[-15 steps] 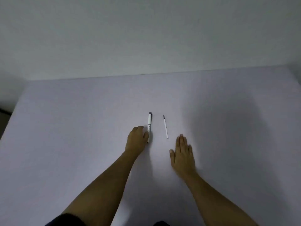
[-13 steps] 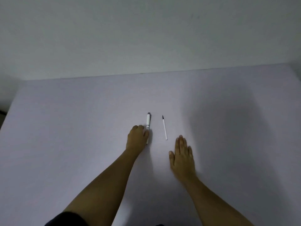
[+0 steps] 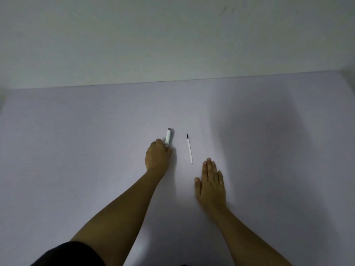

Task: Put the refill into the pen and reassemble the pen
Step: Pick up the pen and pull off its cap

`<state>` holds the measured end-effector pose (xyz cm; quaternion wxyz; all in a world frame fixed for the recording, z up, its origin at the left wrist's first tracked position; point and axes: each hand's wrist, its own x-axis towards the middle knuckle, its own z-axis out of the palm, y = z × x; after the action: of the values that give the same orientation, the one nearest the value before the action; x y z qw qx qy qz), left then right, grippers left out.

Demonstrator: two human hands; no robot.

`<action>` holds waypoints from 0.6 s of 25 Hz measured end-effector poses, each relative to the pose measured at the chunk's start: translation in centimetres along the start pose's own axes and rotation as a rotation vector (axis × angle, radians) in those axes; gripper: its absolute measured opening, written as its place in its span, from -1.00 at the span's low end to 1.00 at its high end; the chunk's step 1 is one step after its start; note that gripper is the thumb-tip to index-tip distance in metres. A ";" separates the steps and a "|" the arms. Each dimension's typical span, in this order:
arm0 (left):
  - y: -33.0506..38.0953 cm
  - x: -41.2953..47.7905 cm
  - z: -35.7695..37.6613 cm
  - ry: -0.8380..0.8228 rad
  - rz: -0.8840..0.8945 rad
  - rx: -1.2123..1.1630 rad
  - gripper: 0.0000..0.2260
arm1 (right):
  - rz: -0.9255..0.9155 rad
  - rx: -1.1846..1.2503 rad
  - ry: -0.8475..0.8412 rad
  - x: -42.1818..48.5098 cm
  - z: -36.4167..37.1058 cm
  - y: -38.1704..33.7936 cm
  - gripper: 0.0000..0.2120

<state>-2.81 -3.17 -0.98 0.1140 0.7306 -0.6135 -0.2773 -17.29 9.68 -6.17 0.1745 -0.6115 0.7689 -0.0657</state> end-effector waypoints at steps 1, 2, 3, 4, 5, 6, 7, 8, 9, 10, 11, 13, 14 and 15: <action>-0.4 -0.4 -0.8 0.009 0.028 -0.025 -0.84 | 0.004 0.020 -0.020 0.0 -0.2 0.1 -0.45; -0.9 -0.8 -1.5 -0.001 0.065 -0.066 -0.85 | 0.010 0.050 -0.047 0.1 -0.4 0.2 -0.45; -1.5 -1.4 -2.4 -0.025 0.104 -0.120 -0.85 | 0.017 0.113 -0.064 0.3 -0.8 0.1 -0.46; -2.1 -2.1 -3.4 -0.062 0.138 -0.175 -0.86 | 0.029 0.223 -0.059 0.4 -1.6 -0.2 -0.50; -2.7 -3.0 -4.3 -0.098 0.178 -0.213 -0.87 | 0.049 0.376 -0.021 0.6 -2.9 -0.8 -0.58; -3.1 -3.8 -5.2 -0.132 0.228 -0.229 -0.89 | 0.072 0.549 0.028 0.7 -4.3 -1.7 -0.68; -3.4 -4.7 -6.0 -0.155 0.285 -0.230 -0.91 | 0.079 0.705 0.053 0.7 -5.8 -2.7 -0.77; -3.5 -5.5 -6.7 -0.160 0.341 -0.221 -0.94 | 0.061 0.800 0.056 0.7 -7.3 -3.8 -0.81; -3.4 -6.2 -7.2 -0.149 0.392 -0.200 -0.97 | 0.026 0.849 0.055 0.7 -8.7 -4.8 -0.83; -3.3 -6.8 -7.5 -0.117 0.439 -0.166 -0.94 | 0.000 0.885 0.048 0.7 -9.8 -5.6 -0.82; -3.1 -7.4 -7.7 -0.070 0.490 -0.113 -0.90 | -0.014 0.915 0.035 0.7 -10.6 -6.3 -0.80; -2.9 -8.5 -8.0 0.038 0.596 0.017 -0.84 | -0.014 0.936 0.005 0.3 -11.7 -7.4 -0.79; -2.8 -9.0 -8.1 0.080 0.645 0.060 -0.84 | -0.008 0.928 0.007 -0.1 -11.9 -7.7 -0.82; -2.6 -9.4 -8.2 0.112 0.681 0.085 -0.83 | -0.001 0.922 0.021 -0.5 -12.1 -7.8 -0.84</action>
<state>2.96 5.04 6.96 0.2030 0.5022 -0.8258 -0.1569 -14.23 6.89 7.60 0.4204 -0.4697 0.6609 -0.4073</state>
